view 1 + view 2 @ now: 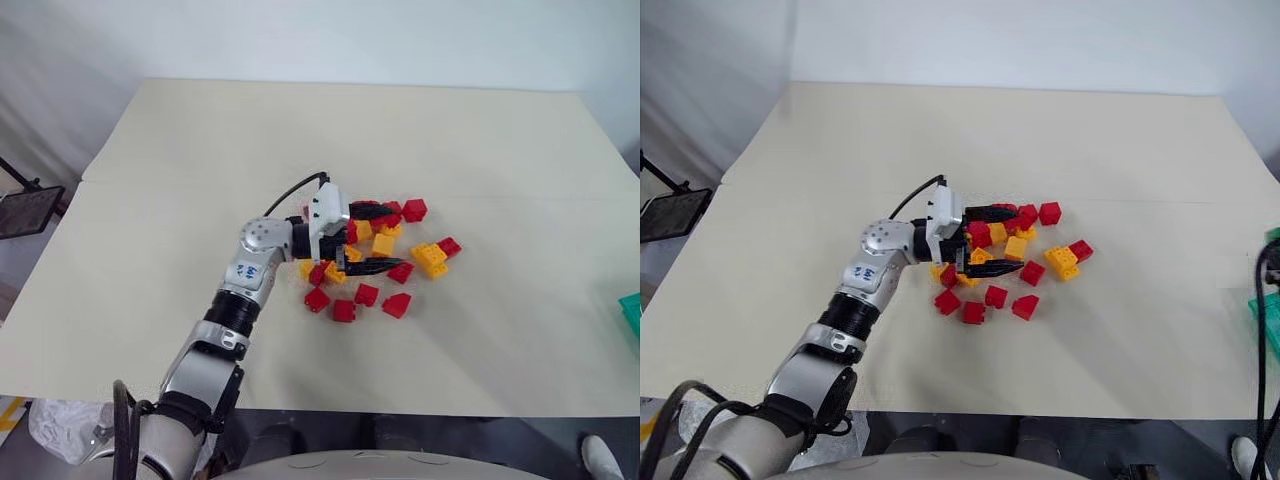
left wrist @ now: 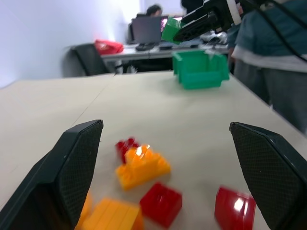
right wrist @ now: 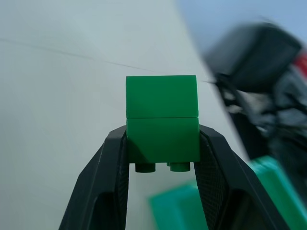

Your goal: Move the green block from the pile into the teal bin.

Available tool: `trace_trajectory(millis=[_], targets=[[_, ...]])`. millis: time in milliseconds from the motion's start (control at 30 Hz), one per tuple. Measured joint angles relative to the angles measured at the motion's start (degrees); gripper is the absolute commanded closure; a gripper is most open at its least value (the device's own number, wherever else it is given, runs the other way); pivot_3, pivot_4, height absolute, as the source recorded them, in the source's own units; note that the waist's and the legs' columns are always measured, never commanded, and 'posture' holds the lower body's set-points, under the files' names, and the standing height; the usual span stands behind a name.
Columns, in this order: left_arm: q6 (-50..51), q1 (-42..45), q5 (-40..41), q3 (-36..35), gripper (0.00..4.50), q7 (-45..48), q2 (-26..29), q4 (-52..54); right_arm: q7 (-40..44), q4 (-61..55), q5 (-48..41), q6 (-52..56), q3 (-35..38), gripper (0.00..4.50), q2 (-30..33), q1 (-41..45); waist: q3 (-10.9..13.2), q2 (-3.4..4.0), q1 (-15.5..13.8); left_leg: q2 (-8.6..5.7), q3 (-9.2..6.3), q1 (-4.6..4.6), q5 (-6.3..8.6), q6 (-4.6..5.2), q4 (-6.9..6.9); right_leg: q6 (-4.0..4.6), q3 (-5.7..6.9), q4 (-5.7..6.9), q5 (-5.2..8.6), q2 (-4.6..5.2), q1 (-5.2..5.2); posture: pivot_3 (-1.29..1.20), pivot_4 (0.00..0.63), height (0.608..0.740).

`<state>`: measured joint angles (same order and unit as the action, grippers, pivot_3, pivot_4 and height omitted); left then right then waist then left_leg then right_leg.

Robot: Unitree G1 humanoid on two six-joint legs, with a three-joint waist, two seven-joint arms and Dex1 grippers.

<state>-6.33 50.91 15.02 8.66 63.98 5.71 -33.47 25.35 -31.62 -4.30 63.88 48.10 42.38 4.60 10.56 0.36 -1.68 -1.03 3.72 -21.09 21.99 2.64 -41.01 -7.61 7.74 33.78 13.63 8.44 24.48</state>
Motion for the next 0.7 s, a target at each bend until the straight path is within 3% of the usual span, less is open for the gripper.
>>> trace_trajectory(millis=[367, 433, 467, 700], targets=[[-1.9, 1.2, -0.9, 0.9, 0.00, 0.7, -4.5, -3.2, -7.4, 2.4, 6.0, 1.4, 4.9, 3.03, -0.5, -7.1, -0.1, 0.09, 0.0, -0.02, -0.02, 0.02, -0.02, 0.11, 0.00, -0.04, -0.10, -0.01, -0.03, 0.06, 0.00, 0.00, 0.150, 0.740], [-1.9, 1.5, -0.8, 0.9, 0.00, 0.7, -4.7, -3.2, -8.1, 3.3, 6.5, 1.2, 4.9, 2.31, -0.5, -7.3, -0.1, 0.11, 0.0, -0.02, -0.02, 0.02, -0.03, 0.12, 0.00, -0.04, -0.10, 0.00, -0.03, 0.06, 0.00, 0.00, 0.150, 0.740], [-1.9, 1.6, -0.9, 0.9, 0.00, 0.7, -4.9, -3.2, -8.4, 4.0, 6.6, 1.2, 4.9, 2.22, -0.5, -7.3, -0.1, 0.12, 0.0, -0.02, -0.02, 0.03, -0.03, 0.13, -0.01, -0.04, -0.10, 0.00, -0.03, 0.06, 0.00, 0.00, 0.150, 0.740], [-2.0, 2.5, -0.9, 0.9, 0.00, 0.6, -5.7, -3.5, -9.5, 5.3, 7.1, 0.7, 5.1, 2.22, -0.3, -8.7, -0.1, 0.13, -0.1, -0.01, -0.03, 0.00, -0.04, 0.19, -0.01, -0.10, -0.11, -0.03, -0.06, 0.11, 0.00, 0.00, 0.150, 0.740]])
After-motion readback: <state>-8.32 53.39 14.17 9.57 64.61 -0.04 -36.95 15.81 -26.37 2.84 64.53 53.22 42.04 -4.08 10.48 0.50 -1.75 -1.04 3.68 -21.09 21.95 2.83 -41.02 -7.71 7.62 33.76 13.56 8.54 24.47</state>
